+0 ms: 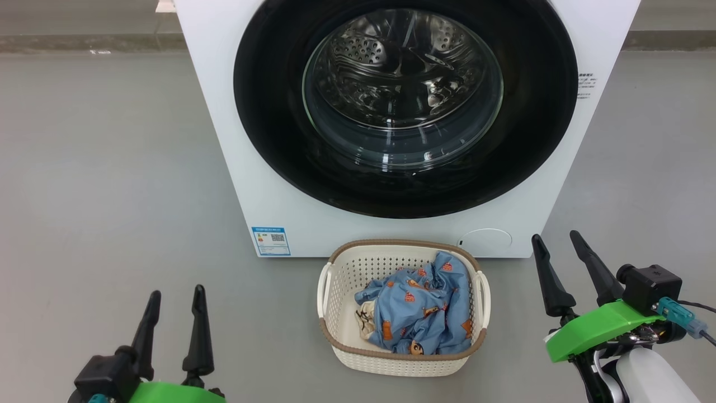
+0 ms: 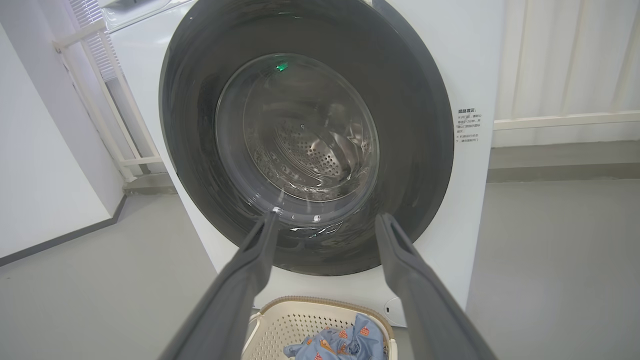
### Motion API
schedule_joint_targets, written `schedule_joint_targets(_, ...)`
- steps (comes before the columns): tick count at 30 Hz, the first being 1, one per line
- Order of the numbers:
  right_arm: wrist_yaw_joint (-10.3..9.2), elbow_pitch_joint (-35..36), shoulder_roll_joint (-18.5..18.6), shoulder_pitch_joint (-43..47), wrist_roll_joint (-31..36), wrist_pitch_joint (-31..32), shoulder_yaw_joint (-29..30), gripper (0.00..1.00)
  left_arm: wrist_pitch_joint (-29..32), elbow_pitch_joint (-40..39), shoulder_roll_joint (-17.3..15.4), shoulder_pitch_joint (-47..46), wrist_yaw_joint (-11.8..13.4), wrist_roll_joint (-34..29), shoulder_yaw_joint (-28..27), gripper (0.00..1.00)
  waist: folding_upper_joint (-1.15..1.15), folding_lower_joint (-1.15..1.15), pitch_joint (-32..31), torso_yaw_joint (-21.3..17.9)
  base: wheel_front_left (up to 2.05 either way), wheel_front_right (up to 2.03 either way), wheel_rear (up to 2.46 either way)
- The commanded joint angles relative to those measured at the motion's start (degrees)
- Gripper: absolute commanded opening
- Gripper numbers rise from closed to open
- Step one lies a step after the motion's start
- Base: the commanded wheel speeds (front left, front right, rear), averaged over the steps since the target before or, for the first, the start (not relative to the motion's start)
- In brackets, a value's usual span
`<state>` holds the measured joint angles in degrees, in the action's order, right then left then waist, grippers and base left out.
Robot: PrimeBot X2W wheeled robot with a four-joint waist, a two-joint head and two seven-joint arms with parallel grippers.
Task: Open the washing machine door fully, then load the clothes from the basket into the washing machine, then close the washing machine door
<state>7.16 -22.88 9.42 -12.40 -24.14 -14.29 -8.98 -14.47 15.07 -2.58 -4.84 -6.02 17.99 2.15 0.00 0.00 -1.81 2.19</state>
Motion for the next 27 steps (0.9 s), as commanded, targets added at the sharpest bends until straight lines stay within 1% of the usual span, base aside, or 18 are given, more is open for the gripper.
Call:
schedule_joint_targets(1,0.33,1.1,0.8,-1.8,0.1,-0.7,-1.2,1.00,-0.5,-1.7,-0.5,-2.5,-0.3,-0.2,-1.7,1.00,0.00,0.00,0.0,0.0,0.00,0.00,0.00)
schedule_joint_targets(27,0.33,0.4,1.3,-1.8,-0.6,-0.7,-2.4,1.00,-0.5,-1.4,-0.4,-1.9,-0.8,-0.1,-1.4,1.00,0.00,0.00,-0.2,-0.1,0.02,0.02,-0.04)
